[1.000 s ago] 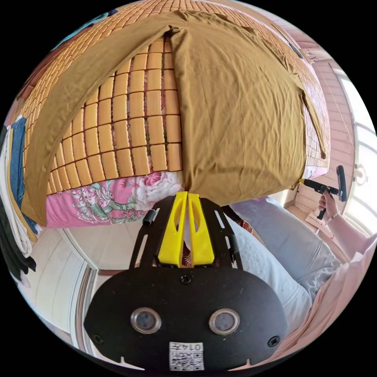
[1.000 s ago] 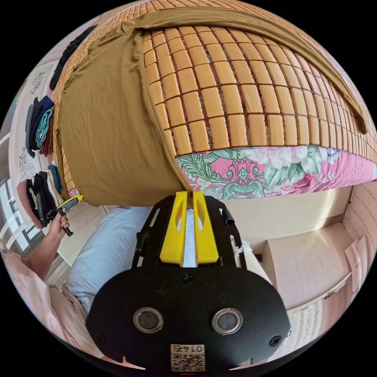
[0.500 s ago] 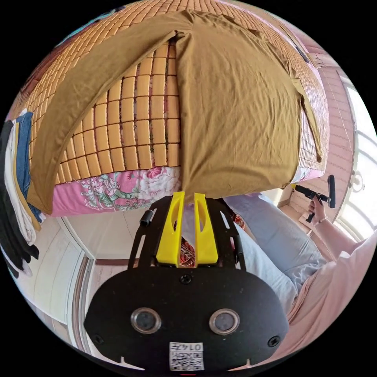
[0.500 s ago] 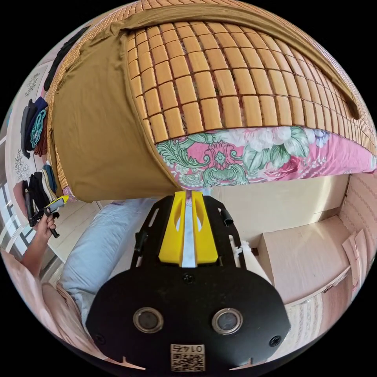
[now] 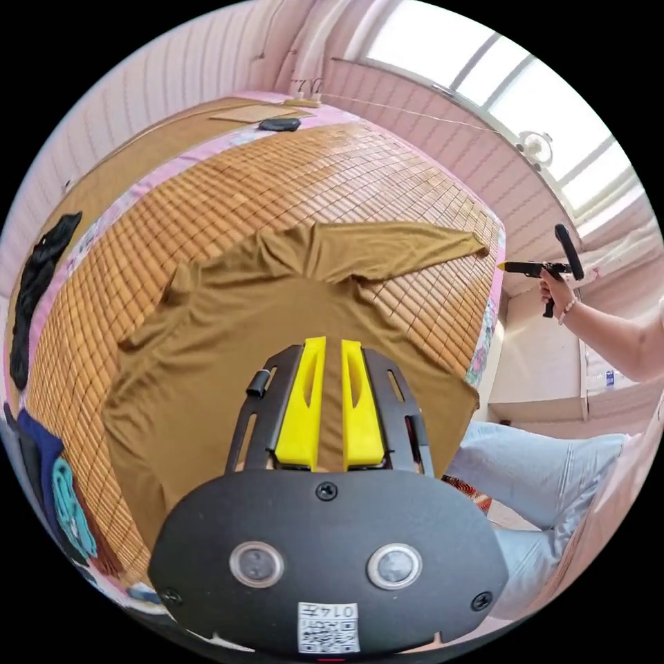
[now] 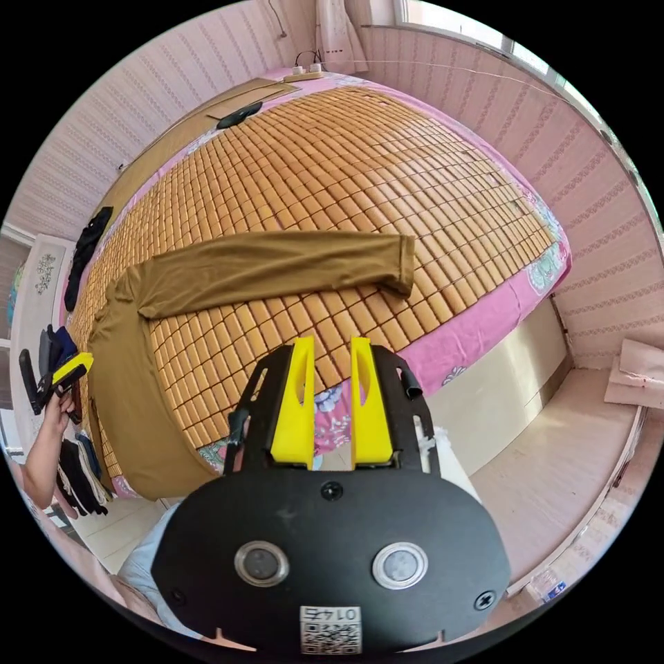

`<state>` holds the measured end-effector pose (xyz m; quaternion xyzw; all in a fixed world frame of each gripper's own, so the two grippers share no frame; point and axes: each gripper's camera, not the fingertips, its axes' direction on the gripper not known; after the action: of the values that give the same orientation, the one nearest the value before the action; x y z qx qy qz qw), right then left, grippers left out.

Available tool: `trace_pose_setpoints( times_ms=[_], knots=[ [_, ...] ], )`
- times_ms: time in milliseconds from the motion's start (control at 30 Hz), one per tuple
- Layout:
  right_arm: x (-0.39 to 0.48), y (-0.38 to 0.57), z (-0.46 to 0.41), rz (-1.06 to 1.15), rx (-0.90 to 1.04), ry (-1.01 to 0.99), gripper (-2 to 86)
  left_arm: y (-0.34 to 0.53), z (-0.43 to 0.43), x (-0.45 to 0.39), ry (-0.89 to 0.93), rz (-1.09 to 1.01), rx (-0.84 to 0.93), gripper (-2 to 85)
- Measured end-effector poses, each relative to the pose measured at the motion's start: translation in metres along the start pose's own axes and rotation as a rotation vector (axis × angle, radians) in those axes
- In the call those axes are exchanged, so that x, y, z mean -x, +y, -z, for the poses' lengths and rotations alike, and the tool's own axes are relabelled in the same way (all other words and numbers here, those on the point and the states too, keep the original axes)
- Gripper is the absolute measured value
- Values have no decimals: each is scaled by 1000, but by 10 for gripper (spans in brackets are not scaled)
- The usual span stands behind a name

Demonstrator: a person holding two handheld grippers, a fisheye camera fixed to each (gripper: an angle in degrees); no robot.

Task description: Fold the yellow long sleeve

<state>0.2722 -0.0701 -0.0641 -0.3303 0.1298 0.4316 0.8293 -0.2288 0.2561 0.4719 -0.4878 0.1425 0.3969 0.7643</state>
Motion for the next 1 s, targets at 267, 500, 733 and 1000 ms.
trace_pose_setpoints(
  times_ms=[267, 500, 733, 1000],
  knots=[
    [-83, -46, 13, -130, -93, -58, 86, -126, -78, -59, 26, -229, -65, 59],
    [-116, -83, -17, -116, -17, -51, 29, -185, -143, -63, -106, -222, 79, 67],
    [-140, -77, -3, -93, -70, -127, -6, -198, -160, -59, -77, -229, 141, -1],
    [-169, -42, 54, -174, -256, -364, -7, -201, -125, -42, -15, -172, 23, -10]
  ],
)
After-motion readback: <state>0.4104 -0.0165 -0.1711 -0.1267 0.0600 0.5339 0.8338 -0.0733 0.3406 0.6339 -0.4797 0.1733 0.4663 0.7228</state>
